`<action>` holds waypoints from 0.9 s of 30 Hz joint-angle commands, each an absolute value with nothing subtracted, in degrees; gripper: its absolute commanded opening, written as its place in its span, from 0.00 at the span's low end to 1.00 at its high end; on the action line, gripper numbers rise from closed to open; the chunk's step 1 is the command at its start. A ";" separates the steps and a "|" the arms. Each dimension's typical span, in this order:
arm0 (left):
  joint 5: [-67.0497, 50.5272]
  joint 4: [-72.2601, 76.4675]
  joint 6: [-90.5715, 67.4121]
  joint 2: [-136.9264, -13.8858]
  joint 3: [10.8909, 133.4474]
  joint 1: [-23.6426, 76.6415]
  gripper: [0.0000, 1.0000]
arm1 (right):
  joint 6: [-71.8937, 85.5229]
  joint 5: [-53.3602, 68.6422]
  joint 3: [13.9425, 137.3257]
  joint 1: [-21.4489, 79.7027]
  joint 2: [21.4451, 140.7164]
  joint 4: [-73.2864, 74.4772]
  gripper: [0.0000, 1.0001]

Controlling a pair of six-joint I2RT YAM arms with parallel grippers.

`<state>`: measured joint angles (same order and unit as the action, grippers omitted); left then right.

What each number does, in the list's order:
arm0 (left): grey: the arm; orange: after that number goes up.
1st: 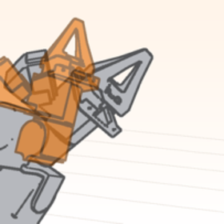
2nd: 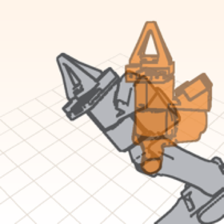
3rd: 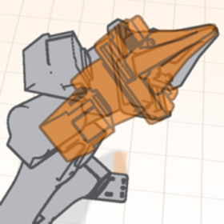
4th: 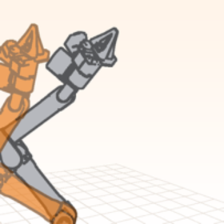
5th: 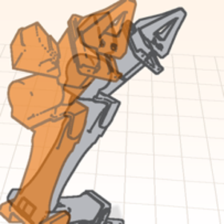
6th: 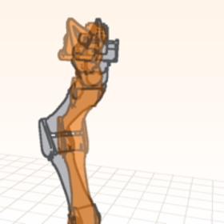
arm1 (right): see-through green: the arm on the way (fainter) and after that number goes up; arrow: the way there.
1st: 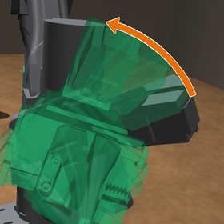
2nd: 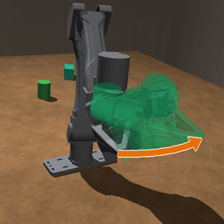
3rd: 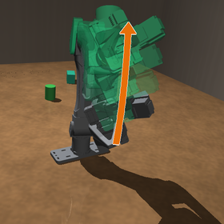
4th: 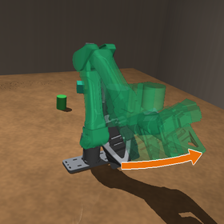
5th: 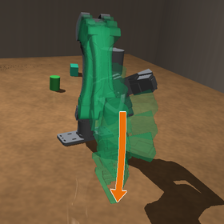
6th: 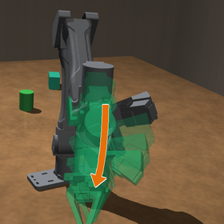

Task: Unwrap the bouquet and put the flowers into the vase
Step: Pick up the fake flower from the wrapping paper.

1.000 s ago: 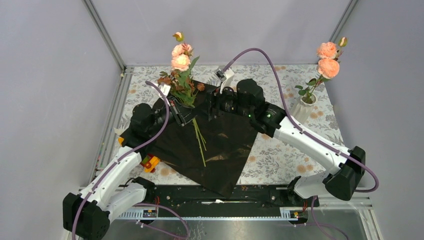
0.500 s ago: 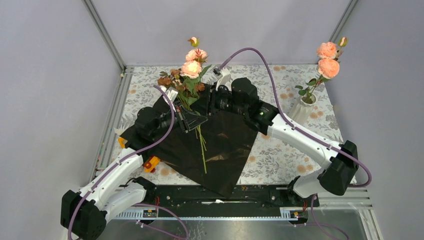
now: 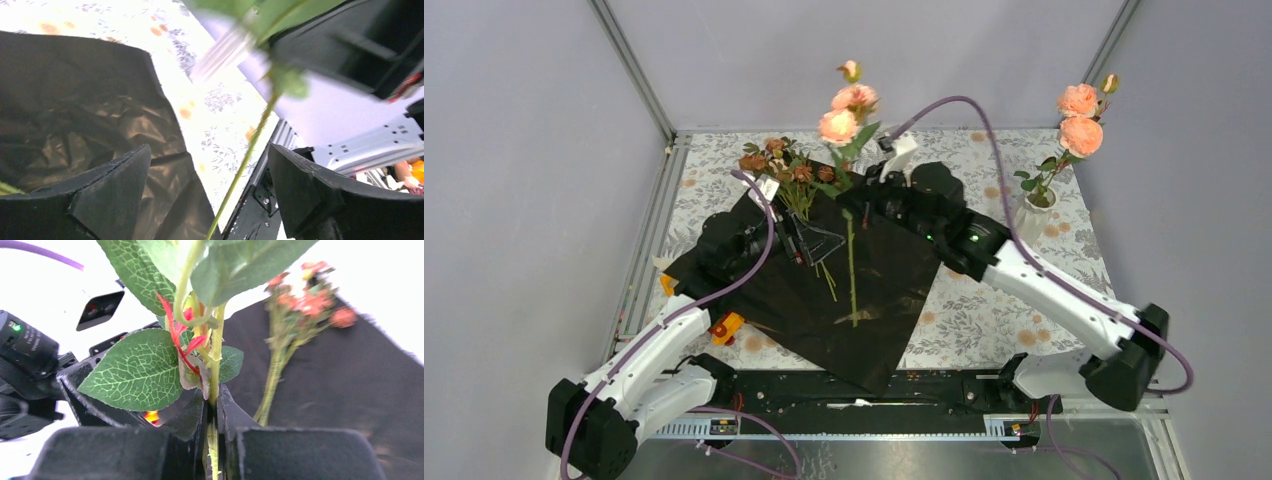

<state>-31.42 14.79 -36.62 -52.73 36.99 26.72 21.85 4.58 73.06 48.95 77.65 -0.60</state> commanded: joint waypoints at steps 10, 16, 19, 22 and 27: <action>-29.26 -12.26 -24.05 -50.07 45.37 4.49 0.96 | -11.98 -32.51 79.97 38.60 62.45 9.00 0.00; -24.79 -15.31 -22.55 -51.00 45.99 -2.20 0.97 | -20.16 -33.45 85.16 30.83 61.61 1.94 0.00; -23.70 -14.50 -22.25 -51.15 45.38 -2.77 0.97 | -20.58 -31.13 88.93 25.66 62.71 1.76 0.00; -22.29 -13.89 -22.17 -50.85 44.47 -2.99 0.97 | -20.25 -28.71 92.48 22.04 63.81 2.93 0.00; -21.82 -13.80 -22.15 -50.64 43.51 -3.07 0.97 | -19.84 -26.38 94.81 16.81 64.40 3.73 0.00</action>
<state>-23.57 -15.64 -23.33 -51.27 43.64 -2.68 -18.74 -29.41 92.62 20.25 63.81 5.63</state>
